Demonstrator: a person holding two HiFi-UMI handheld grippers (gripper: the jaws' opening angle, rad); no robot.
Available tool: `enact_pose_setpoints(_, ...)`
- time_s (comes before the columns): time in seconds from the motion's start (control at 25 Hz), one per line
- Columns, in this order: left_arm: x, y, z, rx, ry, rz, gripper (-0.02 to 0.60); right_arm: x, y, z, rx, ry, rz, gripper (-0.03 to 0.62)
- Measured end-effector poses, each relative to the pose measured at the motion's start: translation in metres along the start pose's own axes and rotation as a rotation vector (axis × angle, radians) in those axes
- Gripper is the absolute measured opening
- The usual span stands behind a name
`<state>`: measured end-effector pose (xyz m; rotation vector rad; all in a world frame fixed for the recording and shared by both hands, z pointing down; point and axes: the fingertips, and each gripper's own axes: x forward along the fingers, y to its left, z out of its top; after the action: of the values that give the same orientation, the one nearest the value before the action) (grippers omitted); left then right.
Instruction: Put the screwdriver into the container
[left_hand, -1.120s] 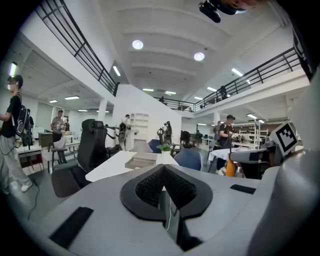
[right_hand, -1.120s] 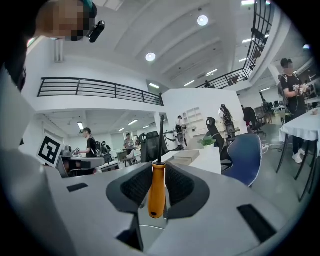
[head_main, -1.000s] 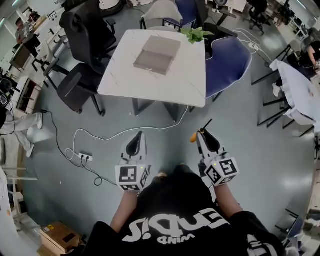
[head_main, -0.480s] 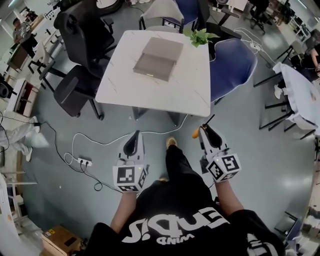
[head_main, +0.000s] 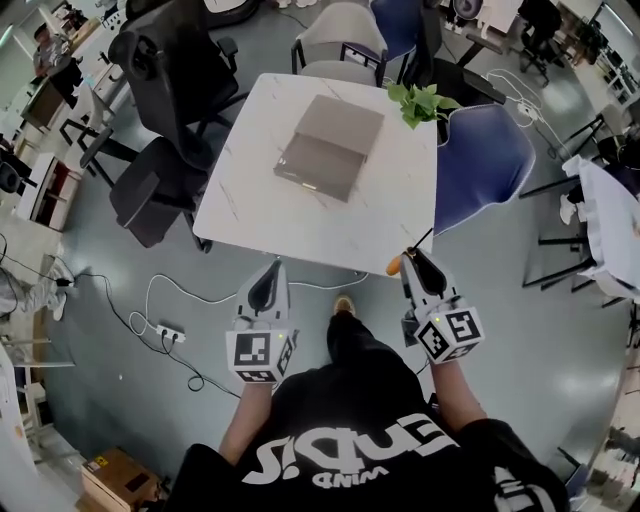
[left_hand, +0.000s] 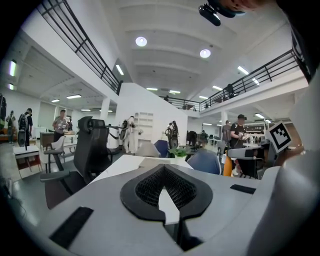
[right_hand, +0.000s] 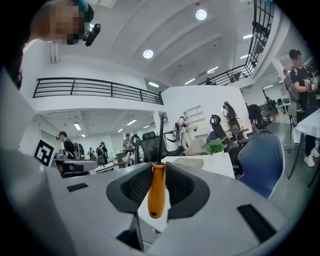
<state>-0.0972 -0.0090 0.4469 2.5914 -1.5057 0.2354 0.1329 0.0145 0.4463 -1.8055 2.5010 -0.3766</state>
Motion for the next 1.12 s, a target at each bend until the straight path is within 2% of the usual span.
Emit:
enact_pose_setpoints(0.36,0.086,0.027,0.025,-0.001,0.016,0.044,0.014,0.088,-0.042,0.026,-0.027,0.018,0.074,0.080)
enact_pose_setpoints(0.64,0.120,0.051,0.044,-0.002,0.007,0.094,0.014,0.144,-0.058,0.039,-0.028,0.027,0.121,0.080)
enact_pose_setpoints(0.84,0.139,0.065,0.047,-0.020,0.007,0.084,0.014,0.169,-0.055,0.042,-0.027,0.034,0.120,0.080)
enact_pose_setpoints(1.12,0.155,0.079,0.054,-0.001,0.006,0.027,0.014,0.191,-0.048,0.049,-0.041,0.028,0.104,0.080)
